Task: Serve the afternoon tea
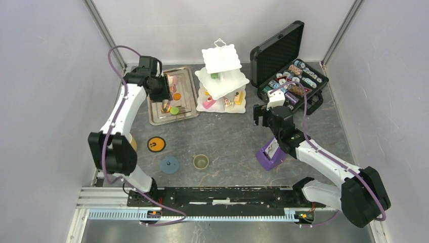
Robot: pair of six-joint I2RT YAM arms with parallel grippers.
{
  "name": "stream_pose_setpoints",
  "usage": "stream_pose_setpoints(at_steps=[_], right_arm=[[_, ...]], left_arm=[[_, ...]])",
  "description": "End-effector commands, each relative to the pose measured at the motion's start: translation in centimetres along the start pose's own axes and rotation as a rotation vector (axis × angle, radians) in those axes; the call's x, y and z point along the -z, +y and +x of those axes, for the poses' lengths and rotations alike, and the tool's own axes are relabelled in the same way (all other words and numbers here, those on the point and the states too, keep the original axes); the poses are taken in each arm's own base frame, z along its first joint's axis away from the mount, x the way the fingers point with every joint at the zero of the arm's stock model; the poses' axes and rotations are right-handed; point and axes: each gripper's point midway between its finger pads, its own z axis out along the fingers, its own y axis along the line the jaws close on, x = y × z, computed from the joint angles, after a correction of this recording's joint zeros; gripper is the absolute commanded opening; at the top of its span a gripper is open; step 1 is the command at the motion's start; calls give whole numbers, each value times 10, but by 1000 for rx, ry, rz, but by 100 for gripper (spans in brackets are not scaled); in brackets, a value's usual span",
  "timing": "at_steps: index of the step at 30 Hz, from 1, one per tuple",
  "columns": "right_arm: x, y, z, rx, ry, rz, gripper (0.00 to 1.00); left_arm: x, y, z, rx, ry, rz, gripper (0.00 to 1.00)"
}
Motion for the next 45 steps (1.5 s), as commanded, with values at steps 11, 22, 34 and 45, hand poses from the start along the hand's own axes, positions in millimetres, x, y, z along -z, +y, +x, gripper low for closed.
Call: stream_pose_setpoints(at_steps=[11, 22, 34, 45], right_arm=[[-4, -1, -16, -1, -33, 24, 98], [-3, -4, -16, 6, -35, 38, 98], [-2, -5, -18, 4, -41, 40, 98], [-2, -5, -17, 4, -39, 40, 98]], left_arm=[[117, -76, 76, -302, -61, 412, 24], [105, -146, 59, -340, -95, 533, 22], [66, -203, 14, -326, -123, 539, 29], [43, -211, 9, -287, -85, 503, 41]])
